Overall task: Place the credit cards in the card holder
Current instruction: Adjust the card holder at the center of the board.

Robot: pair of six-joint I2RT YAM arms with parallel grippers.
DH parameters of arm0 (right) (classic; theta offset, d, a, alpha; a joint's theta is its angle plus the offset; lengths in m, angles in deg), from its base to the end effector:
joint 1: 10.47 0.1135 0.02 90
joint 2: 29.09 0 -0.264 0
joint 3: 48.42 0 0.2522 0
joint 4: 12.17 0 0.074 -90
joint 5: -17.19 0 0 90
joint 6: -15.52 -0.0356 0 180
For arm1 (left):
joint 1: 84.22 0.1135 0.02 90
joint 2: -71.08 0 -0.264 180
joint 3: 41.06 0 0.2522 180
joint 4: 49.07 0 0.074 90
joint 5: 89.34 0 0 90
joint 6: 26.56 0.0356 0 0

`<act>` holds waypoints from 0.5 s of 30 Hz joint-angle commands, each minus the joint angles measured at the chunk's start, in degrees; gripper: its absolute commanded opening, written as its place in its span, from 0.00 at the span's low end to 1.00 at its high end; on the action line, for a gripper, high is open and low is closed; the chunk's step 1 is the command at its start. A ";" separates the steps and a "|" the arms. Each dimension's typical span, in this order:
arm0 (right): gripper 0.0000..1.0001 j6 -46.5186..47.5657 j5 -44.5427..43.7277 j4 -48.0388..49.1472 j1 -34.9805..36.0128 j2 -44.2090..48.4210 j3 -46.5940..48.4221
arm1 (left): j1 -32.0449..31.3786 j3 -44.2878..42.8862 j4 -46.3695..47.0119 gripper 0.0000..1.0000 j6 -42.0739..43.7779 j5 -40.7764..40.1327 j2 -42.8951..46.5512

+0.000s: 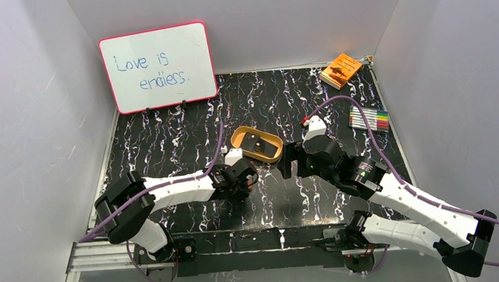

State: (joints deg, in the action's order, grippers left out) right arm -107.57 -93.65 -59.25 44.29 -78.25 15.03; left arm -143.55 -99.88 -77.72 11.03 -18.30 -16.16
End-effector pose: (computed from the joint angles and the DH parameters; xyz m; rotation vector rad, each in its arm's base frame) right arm 0.1153 0.1413 0.3174 -0.1911 2.1378 0.5251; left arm 0.1567 -0.2415 0.1668 0.0280 2.5294 -0.3814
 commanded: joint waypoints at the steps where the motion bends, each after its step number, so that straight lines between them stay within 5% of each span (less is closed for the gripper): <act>1: 0.95 -0.76 -1.21 0.46 0.08 0.43 0.70 | 0.36 -0.53 -0.26 0.30 1.78 -1.11 -1.88; 6: 0.95 -0.78 -1.46 0.06 0.06 0.36 0.89 | 0.36 -1.08 -0.32 0.31 2.61 -0.78 -2.29; 15: 0.98 -2.14 -1.90 0.36 0.08 -0.40 1.20 | 0.36 0.21 -4.45 0.52 2.51 -0.39 7.30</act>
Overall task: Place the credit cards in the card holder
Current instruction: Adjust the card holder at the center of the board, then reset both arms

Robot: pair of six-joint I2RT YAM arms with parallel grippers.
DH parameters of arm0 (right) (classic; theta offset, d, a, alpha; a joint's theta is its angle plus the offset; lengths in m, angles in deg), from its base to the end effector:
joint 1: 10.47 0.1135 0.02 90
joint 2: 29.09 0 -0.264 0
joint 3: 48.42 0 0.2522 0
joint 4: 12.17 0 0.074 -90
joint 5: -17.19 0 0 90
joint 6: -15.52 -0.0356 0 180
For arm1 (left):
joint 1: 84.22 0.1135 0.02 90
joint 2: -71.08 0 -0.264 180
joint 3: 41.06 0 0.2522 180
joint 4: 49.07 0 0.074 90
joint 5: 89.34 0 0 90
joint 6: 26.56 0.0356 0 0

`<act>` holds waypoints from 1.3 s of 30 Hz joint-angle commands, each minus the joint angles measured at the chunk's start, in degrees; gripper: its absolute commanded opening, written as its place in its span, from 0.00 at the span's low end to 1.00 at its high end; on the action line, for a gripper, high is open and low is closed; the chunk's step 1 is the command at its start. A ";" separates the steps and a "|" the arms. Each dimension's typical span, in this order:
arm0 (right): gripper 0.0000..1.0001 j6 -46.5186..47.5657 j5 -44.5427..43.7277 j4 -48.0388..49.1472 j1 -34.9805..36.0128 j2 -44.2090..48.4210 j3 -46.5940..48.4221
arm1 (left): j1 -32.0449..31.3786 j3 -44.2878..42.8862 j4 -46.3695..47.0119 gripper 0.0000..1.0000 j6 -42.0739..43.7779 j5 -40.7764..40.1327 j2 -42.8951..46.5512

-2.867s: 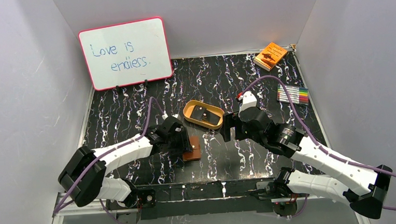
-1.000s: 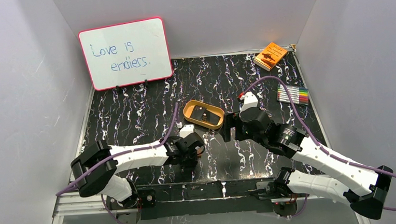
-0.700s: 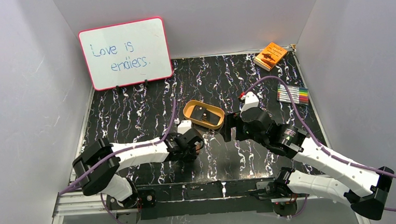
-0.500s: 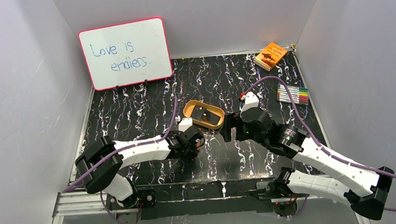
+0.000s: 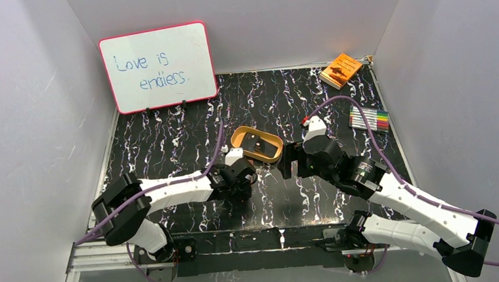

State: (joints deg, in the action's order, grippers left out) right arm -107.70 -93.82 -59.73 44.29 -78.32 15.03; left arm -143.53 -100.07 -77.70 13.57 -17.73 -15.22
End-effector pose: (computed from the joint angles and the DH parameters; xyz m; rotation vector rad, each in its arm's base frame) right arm 0.1152 0.1410 0.3165 -0.1900 2.1450 0.5164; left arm 0.1564 -0.2415 0.1720 0.0826 2.5169 -0.3924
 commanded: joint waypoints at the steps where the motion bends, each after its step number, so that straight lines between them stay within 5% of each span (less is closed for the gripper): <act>1: 0.98 -2.86 -2.32 0.96 0.08 -0.47 1.20 | 0.33 0.09 -5.55 0.61 -0.26 -1.26 7.82; 9: 0.98 -14.51 -18.49 -2.85 0.08 -4.99 7.89 | 0.29 -7.36 -14.57 0.90 -9.13 -12.18 18.92; 15: 0.99 -5.28 -21.26 -2.00 0.08 -8.44 15.88 | 0.33 -10.09 -19.48 0.91 -16.39 -15.34 21.51; 20: 0.99 1.51 -26.87 5.03 -0.15 -10.95 19.08 | 0.42 -16.20 -21.89 0.91 0.42 -20.98 20.18; 25: 0.99 15.53 -22.43 16.86 -1.30 -16.26 27.07 | 3.10 -25.58 -24.91 0.92 10.13 -23.45 19.21; 31: 0.98 23.26 -24.50 4.78 -3.45 -33.52 55.91 | 24.59 -41.83 -23.97 0.92 16.40 -7.67 15.89; 35: 0.99 26.66 -24.55 8.46 -3.43 -32.48 64.28 | 25.45 -54.00 -23.08 0.92 18.17 -6.61 13.88; 39: 0.98 31.10 -17.36 17.57 -3.43 -22.10 59.00 | 25.38 -60.95 -15.61 0.91 27.51 1.96 16.19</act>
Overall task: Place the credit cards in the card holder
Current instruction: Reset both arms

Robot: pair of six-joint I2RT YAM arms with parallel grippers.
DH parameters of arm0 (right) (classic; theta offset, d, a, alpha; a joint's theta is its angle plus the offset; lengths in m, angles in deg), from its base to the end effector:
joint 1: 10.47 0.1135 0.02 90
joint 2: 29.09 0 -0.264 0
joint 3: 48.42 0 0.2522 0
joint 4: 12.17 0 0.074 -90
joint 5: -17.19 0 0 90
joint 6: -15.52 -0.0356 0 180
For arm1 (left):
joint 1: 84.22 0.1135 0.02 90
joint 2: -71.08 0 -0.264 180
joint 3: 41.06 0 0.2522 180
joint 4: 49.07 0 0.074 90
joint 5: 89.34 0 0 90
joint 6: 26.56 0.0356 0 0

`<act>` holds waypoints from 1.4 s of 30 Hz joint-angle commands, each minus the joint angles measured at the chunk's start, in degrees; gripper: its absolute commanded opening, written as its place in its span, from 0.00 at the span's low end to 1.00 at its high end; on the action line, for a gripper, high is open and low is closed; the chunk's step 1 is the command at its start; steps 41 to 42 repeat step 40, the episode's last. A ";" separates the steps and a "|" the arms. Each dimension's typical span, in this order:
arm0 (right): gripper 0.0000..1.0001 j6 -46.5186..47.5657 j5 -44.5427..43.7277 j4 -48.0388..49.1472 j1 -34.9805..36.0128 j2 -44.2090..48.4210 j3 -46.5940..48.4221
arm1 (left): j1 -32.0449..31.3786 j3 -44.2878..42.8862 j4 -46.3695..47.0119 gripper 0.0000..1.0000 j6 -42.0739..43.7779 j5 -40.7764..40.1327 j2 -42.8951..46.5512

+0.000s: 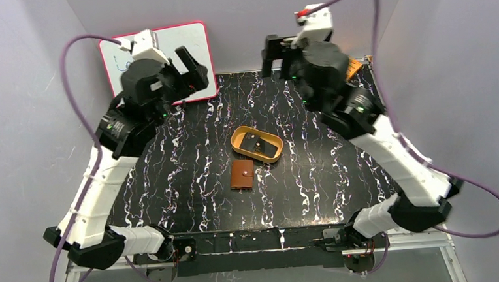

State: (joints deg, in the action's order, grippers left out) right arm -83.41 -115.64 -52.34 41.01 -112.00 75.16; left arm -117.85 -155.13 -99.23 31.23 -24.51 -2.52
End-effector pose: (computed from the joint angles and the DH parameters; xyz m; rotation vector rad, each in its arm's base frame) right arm 0.1926 0.2031 0.5407 0.0085 1.5696 0.2460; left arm 0.2099 -0.1214 0.5126 -0.3019 1.7199 -0.4653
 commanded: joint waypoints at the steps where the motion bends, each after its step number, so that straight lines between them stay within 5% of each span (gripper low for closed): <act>1: 0.99 8.50 6.63 14.12 -0.16 15.58 -5.84 | -0.30 -7.20 7.28 0.91 11.15 8.89 4.44; 5: 0.98 13.41 6.75 25.31 -0.16 29.59 -20.60 | -0.30 -11.34 9.69 0.92 15.18 5.69 7.52; 11: 0.98 14.16 1.23 7.52 -0.17 29.66 -16.05 | -1.26 -10.23 10.13 0.92 18.16 -0.63 12.48; 17: 0.99 10.78 -16.67 -3.21 -0.16 24.24 -10.28 | -1.87 -7.61 6.45 0.93 18.24 -5.69 15.78; 27: 0.99 6.59 7.54 10.53 -0.16 24.87 -16.08 | -2.41 0.92 5.33 0.93 11.22 -6.02 15.38; 42: 0.98 8.79 4.62 15.24 -0.16 29.16 -24.31 | -2.41 0.89 3.51 0.93 7.93 -3.70 13.42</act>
